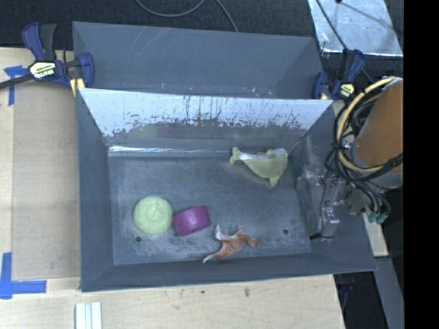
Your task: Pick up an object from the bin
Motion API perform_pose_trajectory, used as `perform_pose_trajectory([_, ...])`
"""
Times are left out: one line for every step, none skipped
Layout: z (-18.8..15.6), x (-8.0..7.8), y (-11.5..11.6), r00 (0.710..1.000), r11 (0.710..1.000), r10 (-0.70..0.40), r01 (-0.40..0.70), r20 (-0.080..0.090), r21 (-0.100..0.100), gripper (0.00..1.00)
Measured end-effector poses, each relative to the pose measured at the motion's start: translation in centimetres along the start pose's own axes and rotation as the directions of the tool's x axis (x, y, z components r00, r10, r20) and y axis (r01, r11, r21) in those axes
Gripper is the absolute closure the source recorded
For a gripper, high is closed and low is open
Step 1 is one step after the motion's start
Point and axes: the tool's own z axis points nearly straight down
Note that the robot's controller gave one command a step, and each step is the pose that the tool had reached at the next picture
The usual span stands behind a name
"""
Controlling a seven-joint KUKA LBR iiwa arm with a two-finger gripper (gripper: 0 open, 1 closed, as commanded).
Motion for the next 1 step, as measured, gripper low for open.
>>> perform_pose_trajectory([-0.42,-0.18,0.05,1.0,1.0,-0.003,0.003,0.009,0.001,0.0])
